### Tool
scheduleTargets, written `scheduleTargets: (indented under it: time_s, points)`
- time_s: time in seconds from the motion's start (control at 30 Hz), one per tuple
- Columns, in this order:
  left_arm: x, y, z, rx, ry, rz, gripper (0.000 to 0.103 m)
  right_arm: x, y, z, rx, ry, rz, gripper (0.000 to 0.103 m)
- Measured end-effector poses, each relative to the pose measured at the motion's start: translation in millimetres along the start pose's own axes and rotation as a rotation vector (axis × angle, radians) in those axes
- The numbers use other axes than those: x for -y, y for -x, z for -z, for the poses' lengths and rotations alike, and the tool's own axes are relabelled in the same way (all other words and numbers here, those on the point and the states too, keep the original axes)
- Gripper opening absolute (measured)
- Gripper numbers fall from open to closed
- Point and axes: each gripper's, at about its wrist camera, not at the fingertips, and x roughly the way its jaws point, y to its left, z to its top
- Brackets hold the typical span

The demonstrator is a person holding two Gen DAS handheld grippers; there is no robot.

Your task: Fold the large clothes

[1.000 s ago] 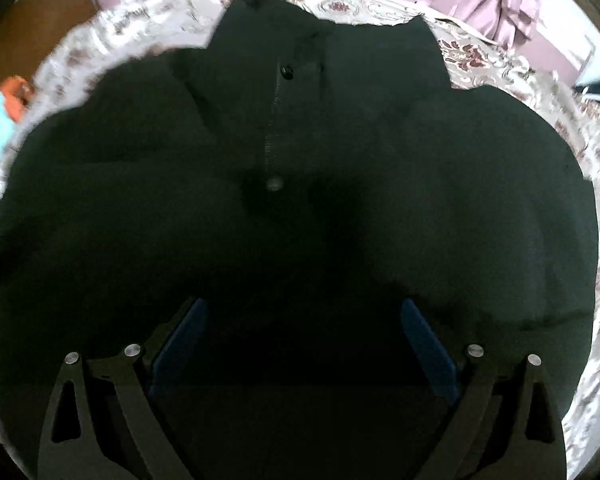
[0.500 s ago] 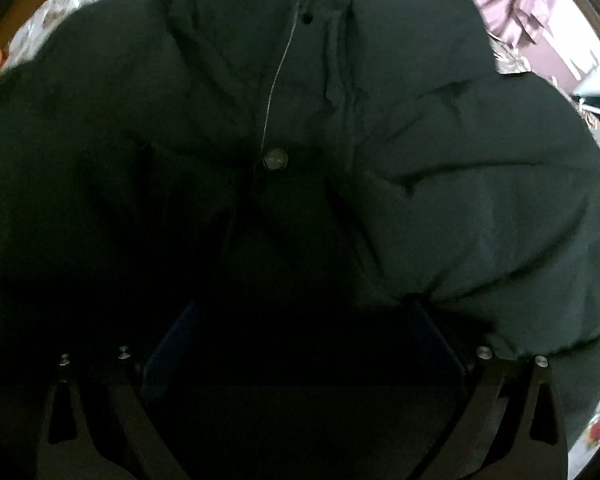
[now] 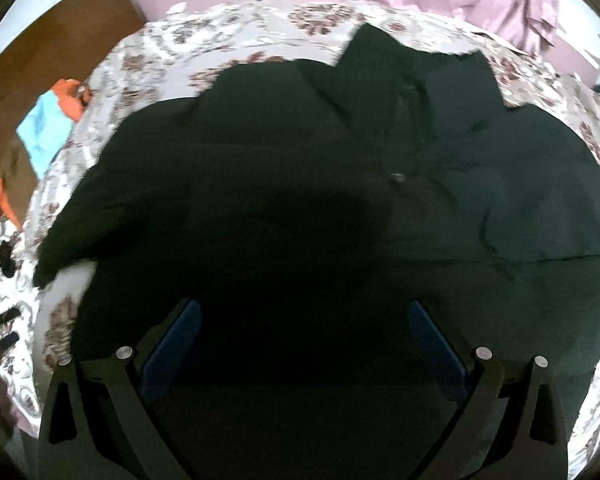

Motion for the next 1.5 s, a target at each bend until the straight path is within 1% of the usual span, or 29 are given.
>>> scheduleTargets:
  time_s: [0.03, 0.1, 0.2, 0.23, 0.27, 0.33, 0.47, 0.5, 0.53, 0.6, 0.63, 0.7, 0.8, 0.9, 0.93, 0.97, 1.0, 1.07, 1.13, 1.2, 1.27, 1.3, 1.33, 1.37, 1.5]
  points:
    - [-6.5, -8.1, -11.3, -0.005, 0.053, 0.047, 0.103, -7.8, 3.4, 1.3, 0.007, 0.021, -0.015, 0.101]
    - [-14.3, -21.0, -23.0, -0.026, 0.140, 0.136, 0.103, -21.2, 9.5, 0.7, 0.018, 0.059, -0.038, 0.101]
    - [-19.9, -36.5, -27.8, -0.049, 0.249, 0.255, 0.103, -37.6, 16.3, -7.8, 0.037, 0.095, -0.074, 0.101]
    - [-21.0, -41.2, -27.2, -0.056, 0.282, 0.279, 0.103, -42.4, 17.8, -10.8, 0.041, 0.100, -0.086, 0.101]
    - [-21.4, -45.7, -25.6, -0.063, 0.312, 0.282, 0.103, -47.1, 19.1, -13.4, 0.045, 0.104, -0.097, 0.101]
    - [-18.9, -58.6, -22.3, -0.095, 0.361, 0.319, 0.103, -54.0, 20.5, -17.9, 0.051, 0.102, -0.111, 0.101]
    - [-4.5, -67.7, -22.7, -0.084, 0.362, 0.338, 0.103, -62.7, 19.8, -23.4, 0.063, 0.104, -0.130, 0.101]
    - [-2.6, -68.6, -23.5, -0.081, 0.361, 0.345, 0.101, -63.1, 18.1, -25.1, 0.064, 0.108, -0.131, 0.101]
    - [1.6, -69.0, -24.9, -0.071, 0.362, 0.357, 0.099, -63.9, 17.8, -25.4, 0.065, 0.110, -0.131, 0.101]
    - [8.7, -69.9, -28.8, -0.060, 0.354, 0.390, 0.086, -64.5, 16.6, -25.4, 0.064, 0.110, -0.133, 0.101]
    - [11.5, -71.9, -30.3, -0.071, 0.345, 0.387, 0.083, -63.8, 15.9, -25.4, 0.064, 0.109, -0.133, 0.101]
    - [22.6, -82.4, -32.8, -0.098, 0.312, 0.348, 0.079, -61.9, 15.3, -25.1, 0.064, 0.105, -0.134, 0.101]
    - [28.6, -92.0, -38.6, -0.085, 0.293, 0.298, 0.079, -58.8, 12.7, -23.8, 0.055, 0.101, -0.136, 0.101]
    - [27.6, -101.2, -52.6, -0.070, 0.334, 0.295, 0.078, -57.7, 11.7, -23.9, 0.056, 0.103, -0.135, 0.101]
    - [28.4, -102.6, -56.8, -0.066, 0.342, 0.301, 0.074, -57.6, 11.5, -24.5, 0.061, 0.111, -0.134, 0.101]
    - [30.8, -102.5, -61.1, -0.060, 0.333, 0.308, 0.053, -57.8, 11.4, -25.4, 0.066, 0.120, -0.131, 0.101]
    - [34.4, -100.1, -65.1, -0.053, 0.313, 0.307, 0.029, -58.1, 11.6, -26.5, 0.072, 0.129, -0.130, 0.101]
    - [42.7, -87.6, -71.0, -0.016, 0.258, 0.325, 0.010, -59.8, 11.2, -31.6, 0.084, 0.146, -0.139, 0.101]
    - [52.7, -66.3, -76.9, 0.032, 0.191, 0.348, 0.008, -63.2, 9.5, -39.5, 0.096, 0.164, -0.157, 0.101]
    - [57.9, -49.5, -80.7, 0.066, 0.157, 0.364, 0.007, -70.2, 3.7, -52.1, 0.127, 0.189, -0.167, 0.090]
    - [65.3, -28.3, -85.3, 0.106, 0.114, 0.375, 0.007, -81.7, -11.0, -66.8, 0.134, 0.238, -0.140, 0.056]
    - [70.3, -17.2, -86.9, 0.125, 0.090, 0.381, 0.006, -87.2, -23.2, -75.4, 0.114, 0.252, -0.135, 0.046]
    - [75.3, -6.6, -87.9, 0.144, 0.066, 0.386, 0.006, -90.0, -32.1, -81.4, 0.098, 0.254, -0.142, 0.029]
    - [80.4, 1.7, -88.5, 0.159, 0.044, 0.388, 0.006, -93.4, -46.7, -89.4, 0.068, 0.254, -0.143, 0.024]
    - [112.2, 45.9, -87.3, 0.245, -0.091, 0.393, 0.006, -107.1, -78.4, -96.0, -0.001, 0.261, -0.130, 0.024]
